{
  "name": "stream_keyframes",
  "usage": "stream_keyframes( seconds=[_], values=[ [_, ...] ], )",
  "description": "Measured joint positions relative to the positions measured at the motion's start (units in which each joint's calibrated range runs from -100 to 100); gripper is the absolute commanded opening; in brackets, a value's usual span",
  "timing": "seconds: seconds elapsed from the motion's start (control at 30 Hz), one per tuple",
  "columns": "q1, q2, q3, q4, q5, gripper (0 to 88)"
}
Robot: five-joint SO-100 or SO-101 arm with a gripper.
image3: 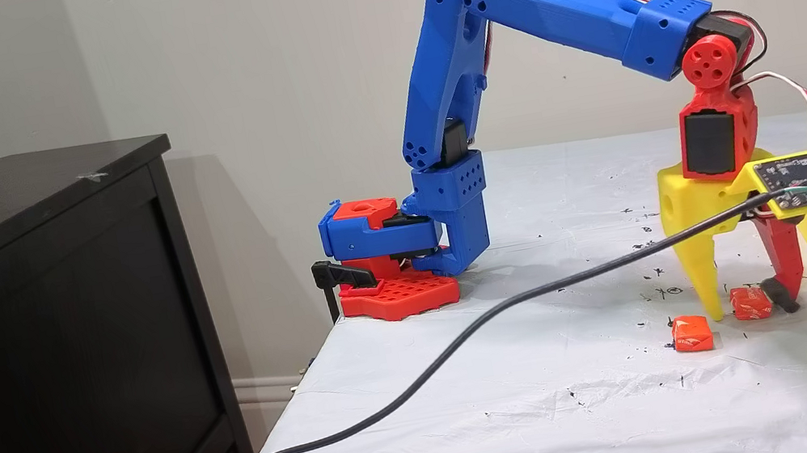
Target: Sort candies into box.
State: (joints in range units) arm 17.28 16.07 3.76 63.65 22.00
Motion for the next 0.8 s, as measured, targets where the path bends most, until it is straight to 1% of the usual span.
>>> stream_keyframes(
  seconds=[0.27,0.4,0.53,0.67,0.8],
  values=[
    [-0.5,-2.3,3.7,-5.6,-0.4,2.0],
    [-0.5,-3.3,5.1,-6.9,-0.6,1.7],
    [-2.2,-5.4,6.5,-7.0,-2.0,0.8],
    [-4.8,-11.8,10.5,-7.4,-3.8,0.2],
    [-7.4,-23.2,19.7,-12.1,-5.2,0.2]
  ],
)
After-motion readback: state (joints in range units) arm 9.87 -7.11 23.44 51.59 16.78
